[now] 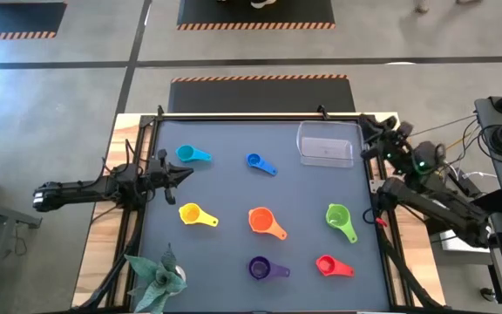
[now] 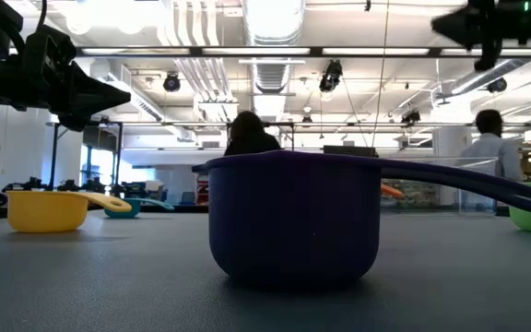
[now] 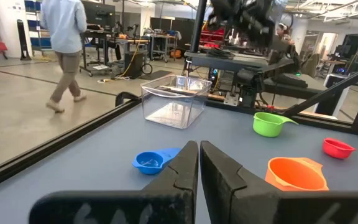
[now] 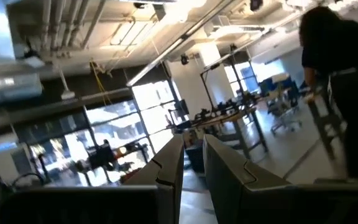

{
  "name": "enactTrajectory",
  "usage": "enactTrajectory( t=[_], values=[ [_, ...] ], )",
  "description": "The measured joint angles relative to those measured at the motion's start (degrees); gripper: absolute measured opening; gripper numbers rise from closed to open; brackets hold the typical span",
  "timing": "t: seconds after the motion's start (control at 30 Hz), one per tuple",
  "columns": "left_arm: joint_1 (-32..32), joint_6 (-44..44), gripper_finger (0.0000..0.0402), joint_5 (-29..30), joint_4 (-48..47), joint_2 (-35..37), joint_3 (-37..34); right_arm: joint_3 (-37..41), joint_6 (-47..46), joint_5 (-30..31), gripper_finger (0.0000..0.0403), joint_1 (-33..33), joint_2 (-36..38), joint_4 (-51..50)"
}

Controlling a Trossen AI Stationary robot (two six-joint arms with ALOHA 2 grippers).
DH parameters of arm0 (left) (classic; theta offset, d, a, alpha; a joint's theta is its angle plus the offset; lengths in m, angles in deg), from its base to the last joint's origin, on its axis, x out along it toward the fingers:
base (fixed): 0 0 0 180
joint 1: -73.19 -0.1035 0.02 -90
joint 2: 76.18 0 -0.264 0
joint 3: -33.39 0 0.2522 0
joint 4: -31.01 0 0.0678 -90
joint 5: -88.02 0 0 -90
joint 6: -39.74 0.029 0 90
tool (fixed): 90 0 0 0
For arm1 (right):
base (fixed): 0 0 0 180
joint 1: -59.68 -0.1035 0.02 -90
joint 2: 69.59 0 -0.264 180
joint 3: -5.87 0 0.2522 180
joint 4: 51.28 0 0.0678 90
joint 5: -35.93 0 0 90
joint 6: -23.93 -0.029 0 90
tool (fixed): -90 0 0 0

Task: Nest measuring cups in basket
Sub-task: Stack the green measuring cup on top of the orange measuring cup

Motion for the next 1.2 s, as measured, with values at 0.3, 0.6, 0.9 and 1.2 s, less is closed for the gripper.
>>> enactTrajectory(
  t=[0.3,0.6,0.9,1.2],
  values=[
    [0.0,-0.01,0.0,0.0,0.0,0.01,0.0,-23.39,6.74,-7.88,0.0052,0.0,-17.58,-16.3],
    [0.01,-0.01,0.0,0.0,-0.01,0.02,-0.01,-41.79,1.22,-15.16,0.0052,-0.02,-30.74,-31.64],
    [0.02,-0.02,0.0,0.0,-0.02,0.01,0.0,-53.72,3.93,-15.12,0.0052,-2.46,-35.09,-56.86],
    [0.02,-0.01,0.0,0.0,-0.02,0.01,-0.01,-51.11,-2.4,-14.01,0.0052,-11.55,-31.76,-63.22]
  ],
)
